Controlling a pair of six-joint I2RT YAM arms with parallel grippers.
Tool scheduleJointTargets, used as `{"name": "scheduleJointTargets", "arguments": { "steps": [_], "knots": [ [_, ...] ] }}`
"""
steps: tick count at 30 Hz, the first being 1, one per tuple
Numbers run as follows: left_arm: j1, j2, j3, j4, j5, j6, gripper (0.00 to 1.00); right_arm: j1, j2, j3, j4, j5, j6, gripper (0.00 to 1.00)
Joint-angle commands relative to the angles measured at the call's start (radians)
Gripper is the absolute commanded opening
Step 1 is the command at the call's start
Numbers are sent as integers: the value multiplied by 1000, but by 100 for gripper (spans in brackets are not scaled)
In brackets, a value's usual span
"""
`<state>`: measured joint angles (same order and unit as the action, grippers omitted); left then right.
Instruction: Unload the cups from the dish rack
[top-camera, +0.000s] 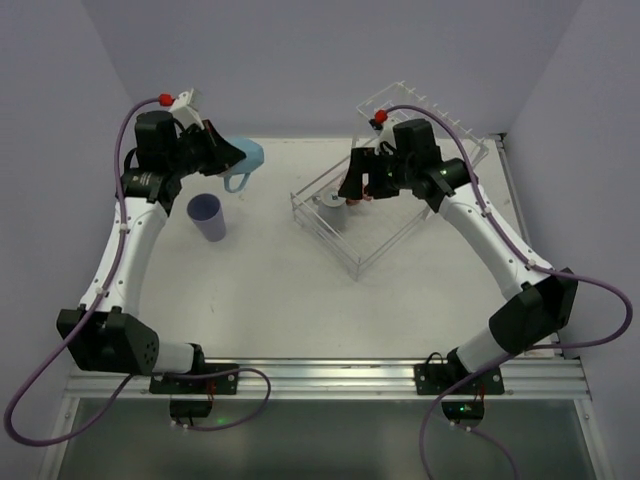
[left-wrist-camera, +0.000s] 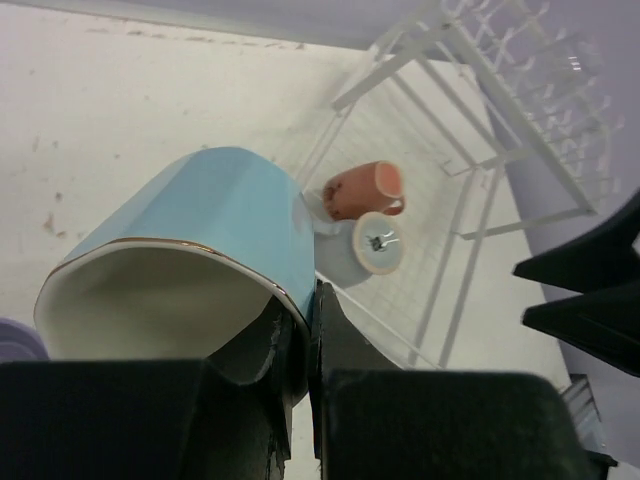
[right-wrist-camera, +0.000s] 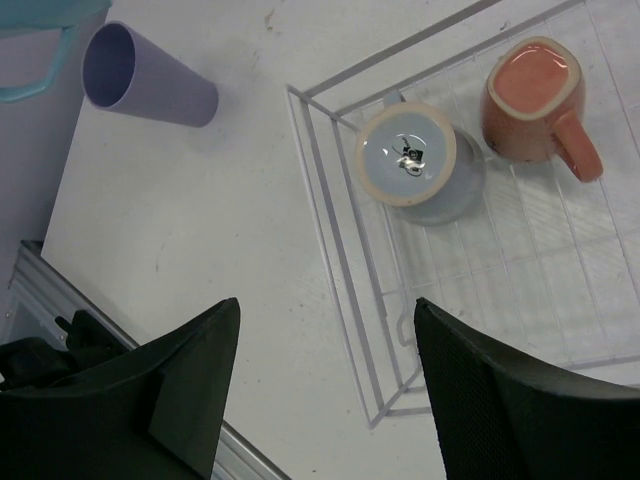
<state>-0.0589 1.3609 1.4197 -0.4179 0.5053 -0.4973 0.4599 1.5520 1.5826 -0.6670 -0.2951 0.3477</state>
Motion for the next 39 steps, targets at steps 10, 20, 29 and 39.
{"name": "scheduleJointTargets", "arguments": {
  "steps": [10,20,29,39],
  "knots": [
    [-67,286,273,-212,-313,109,0,5,-130,-288,425,1,270,56],
    [-143,524,510,-379,-460,143,0,-3,-228,-575,800,24,461,54],
    [-182,707,657,-512,-614,197,0,-12,-178,-730,1104,-4,652,49],
    [-183,794,682,-532,-649,218,0,-12,-119,-789,1228,34,717,47]
  ]
}}
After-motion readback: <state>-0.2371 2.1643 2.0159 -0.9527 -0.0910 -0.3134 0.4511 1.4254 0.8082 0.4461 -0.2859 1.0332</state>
